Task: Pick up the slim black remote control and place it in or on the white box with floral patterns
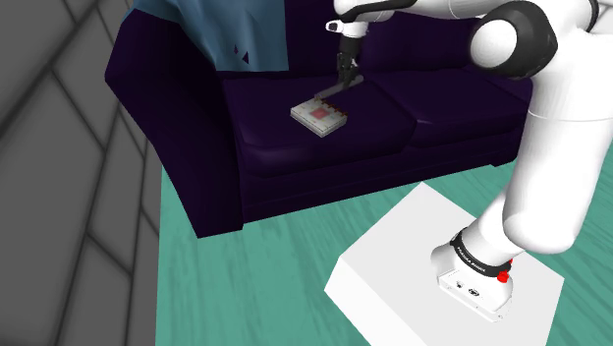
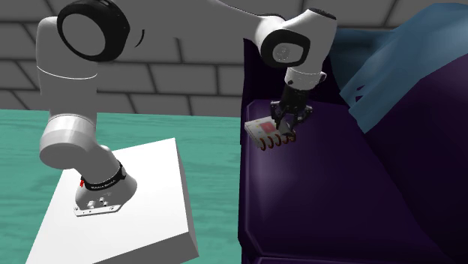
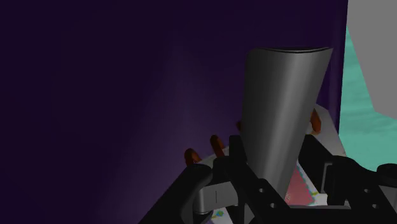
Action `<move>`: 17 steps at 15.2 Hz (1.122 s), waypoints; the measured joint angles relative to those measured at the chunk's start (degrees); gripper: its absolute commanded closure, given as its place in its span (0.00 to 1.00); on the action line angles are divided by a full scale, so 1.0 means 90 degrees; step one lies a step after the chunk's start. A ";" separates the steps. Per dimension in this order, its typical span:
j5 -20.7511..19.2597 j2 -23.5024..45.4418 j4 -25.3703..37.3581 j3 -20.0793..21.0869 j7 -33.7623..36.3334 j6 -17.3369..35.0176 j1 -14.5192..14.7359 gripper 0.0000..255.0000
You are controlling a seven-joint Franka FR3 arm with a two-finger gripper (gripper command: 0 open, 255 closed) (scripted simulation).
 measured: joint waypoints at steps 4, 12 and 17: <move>-0.0071 -0.0196 -0.0366 0.0157 0.0589 0.0205 0.0475 1.00; -0.0023 -0.0079 -0.0747 0.0219 0.0682 0.0705 0.0571 1.00; 0.0025 0.0029 -0.0956 0.0240 0.0638 0.1014 0.0563 1.00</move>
